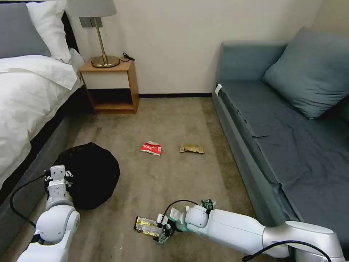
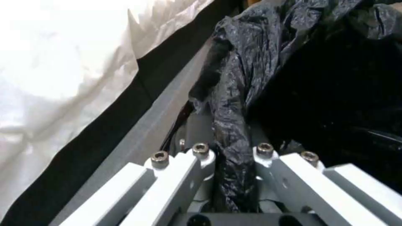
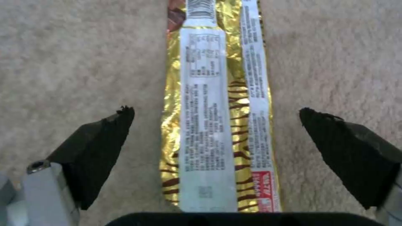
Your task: Pick up the trash bin, then pick up the garbage on the floor and place it into the trash bin.
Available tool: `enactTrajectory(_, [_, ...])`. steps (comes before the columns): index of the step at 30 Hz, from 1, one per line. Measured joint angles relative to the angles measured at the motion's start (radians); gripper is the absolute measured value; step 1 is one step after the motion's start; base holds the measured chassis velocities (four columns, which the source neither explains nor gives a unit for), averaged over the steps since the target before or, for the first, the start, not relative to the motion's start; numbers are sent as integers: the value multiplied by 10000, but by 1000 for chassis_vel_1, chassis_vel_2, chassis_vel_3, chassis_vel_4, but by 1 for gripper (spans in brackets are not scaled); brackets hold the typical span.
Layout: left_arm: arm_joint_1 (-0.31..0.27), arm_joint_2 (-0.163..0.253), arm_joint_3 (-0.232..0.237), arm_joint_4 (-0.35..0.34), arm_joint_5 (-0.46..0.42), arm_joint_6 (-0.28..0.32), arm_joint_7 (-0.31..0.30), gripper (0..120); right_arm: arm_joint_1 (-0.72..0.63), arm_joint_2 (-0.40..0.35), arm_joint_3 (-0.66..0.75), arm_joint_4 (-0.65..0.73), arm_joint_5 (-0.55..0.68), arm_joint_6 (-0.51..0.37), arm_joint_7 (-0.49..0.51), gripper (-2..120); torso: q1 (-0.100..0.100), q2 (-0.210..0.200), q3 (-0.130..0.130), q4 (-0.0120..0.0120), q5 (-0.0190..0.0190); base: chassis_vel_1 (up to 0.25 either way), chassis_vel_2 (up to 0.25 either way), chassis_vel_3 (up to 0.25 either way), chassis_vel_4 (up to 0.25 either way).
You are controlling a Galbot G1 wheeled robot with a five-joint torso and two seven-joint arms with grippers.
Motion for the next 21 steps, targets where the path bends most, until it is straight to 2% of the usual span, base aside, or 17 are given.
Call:
enactTrajectory(2, [-26, 0, 0, 18, -8, -11, 0, 4, -10, 38, 45, -97, -16, 18, -25, 90, 0, 0, 0, 0, 0, 0, 0, 0, 0])
enactTrajectory(3, [-26, 0, 0, 18, -8, -11, 0, 4, -10, 38, 45, -97, -16, 18, -25, 90, 0, 0, 0, 0, 0, 0, 0, 0, 0])
enactTrajectory(6, [-74, 0, 0, 39, -30, -12, 0, 4, -52, 33, 84, -148, -34, 49, -73, 77, 0, 0, 0, 0, 0, 0, 0, 0, 0])
enactTrajectory(7, [-74, 0, 0, 39, -30, -12, 0, 4, -52, 33, 84, -148, -34, 49, -73, 77, 0, 0, 0, 0, 0, 0, 0, 0, 0])
enactTrajectory(10, [-84, -12, 0, 55, -39, -24, 0, 4, -82, 26, 106, -172, -54, 84, -95, 62, 0, 0, 0, 0, 0, 0, 0, 0, 0])
enactTrajectory(12, [-85, -14, 0, 56, -40, -26, 0, 4, -83, 26, 110, -173, -55, 92, -105, 59, 0, 0, 0, 0, 0, 0, 0, 0, 0])
enactTrajectory(14, [-94, -13, -12, 56, -46, -33, 0, 4, -83, 54, 114, -202, -56, 107, -122, 47, 0, 0, 0, -1, 0, 0, 0, 0, 0])
enactTrajectory(15, [-94, -13, -12, 56, -46, -33, 0, 4, -83, 54, 114, -202, -56, 107, -122, 47, 0, 0, 0, -1, 0, 0, 0, 0, 0])
enactTrajectory(17, [-114, -2, -35, 56, -63, -35, 0, 4, -74, 101, 120, -239, -56, 119, -136, 36, 0, 0, 0, 0, 0, 0, 0, 0, 0])
enactTrajectory(18, [-114, -2, -35, 56, -63, -35, 0, 4, -74, 101, 120, -239, -56, 119, -136, 36, 0, 0, 0, 0, 0, 0, 0, 0, 0])
enactTrajectory(21, [-118, 8, -44, 57, -78, -38, 0, 4, -75, 134, 138, -287, -57, 145, -154, 20, 0, 0, 0, 0, 0, 0, 0, 0, 0])
